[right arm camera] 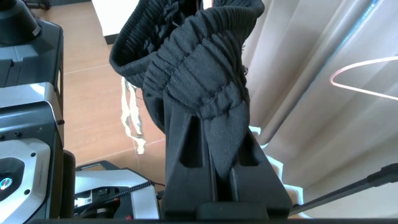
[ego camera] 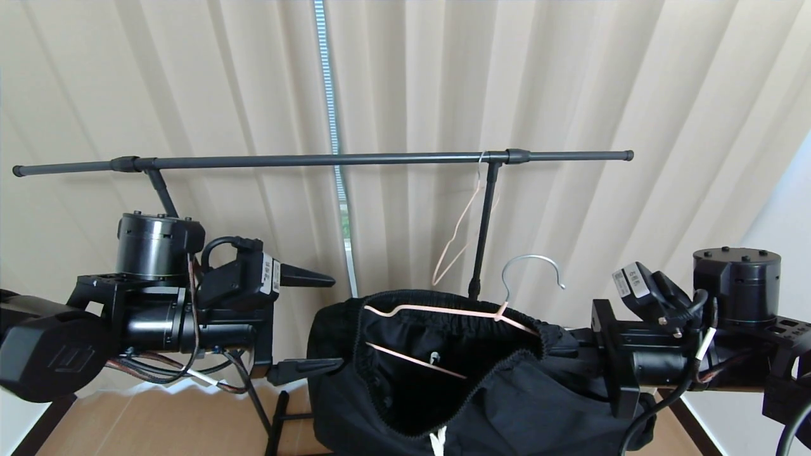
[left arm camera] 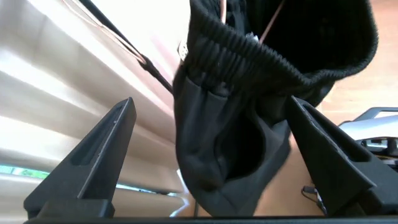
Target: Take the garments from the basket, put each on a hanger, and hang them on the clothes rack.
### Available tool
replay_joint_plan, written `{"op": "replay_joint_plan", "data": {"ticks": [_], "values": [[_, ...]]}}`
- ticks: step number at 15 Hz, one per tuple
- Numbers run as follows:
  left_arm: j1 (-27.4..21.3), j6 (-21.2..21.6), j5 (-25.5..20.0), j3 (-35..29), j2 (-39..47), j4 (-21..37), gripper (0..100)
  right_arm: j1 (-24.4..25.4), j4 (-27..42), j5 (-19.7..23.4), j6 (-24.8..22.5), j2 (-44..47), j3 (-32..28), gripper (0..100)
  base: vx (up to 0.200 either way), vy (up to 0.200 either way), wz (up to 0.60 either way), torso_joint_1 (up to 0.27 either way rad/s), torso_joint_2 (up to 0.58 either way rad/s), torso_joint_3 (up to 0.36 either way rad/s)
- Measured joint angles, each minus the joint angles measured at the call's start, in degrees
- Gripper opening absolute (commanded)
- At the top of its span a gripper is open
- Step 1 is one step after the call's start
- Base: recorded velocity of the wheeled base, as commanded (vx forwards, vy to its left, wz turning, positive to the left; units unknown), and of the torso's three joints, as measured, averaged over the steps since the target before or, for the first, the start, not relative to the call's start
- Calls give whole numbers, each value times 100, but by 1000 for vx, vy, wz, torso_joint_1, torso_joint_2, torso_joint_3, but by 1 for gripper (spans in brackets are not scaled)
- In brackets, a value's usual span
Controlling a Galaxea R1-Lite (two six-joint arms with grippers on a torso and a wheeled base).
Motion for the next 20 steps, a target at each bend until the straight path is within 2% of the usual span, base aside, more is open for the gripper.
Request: {"op": "replay_joint_plan", "data": {"ticks": [2, 4, 10, 16, 20], "values": [[-28, -16, 340, -157, 132, -1, 100, 7, 0, 158, -4, -55, 39, 0, 0, 0, 0, 0, 0, 0], [-146, -73, 485, -276, 247, -1, 100, 24, -6, 166, -6, -85, 87, 0, 0, 0, 0, 0, 0, 0], [-556, -655, 805, -657, 356, -1, 100, 143, -11, 156, -17, -112, 124, 0, 0, 0, 0, 0, 0, 0], [-1242, -969, 986, -725, 427, -1, 100, 262, -23, 216, -9, -83, 127, 0, 0, 0, 0, 0, 0, 0], [-1430, -980, 1024, -718, 540, -1, 100, 283, -26, 325, -4, -88, 124, 0, 0, 0, 0, 0, 0, 0]]}}
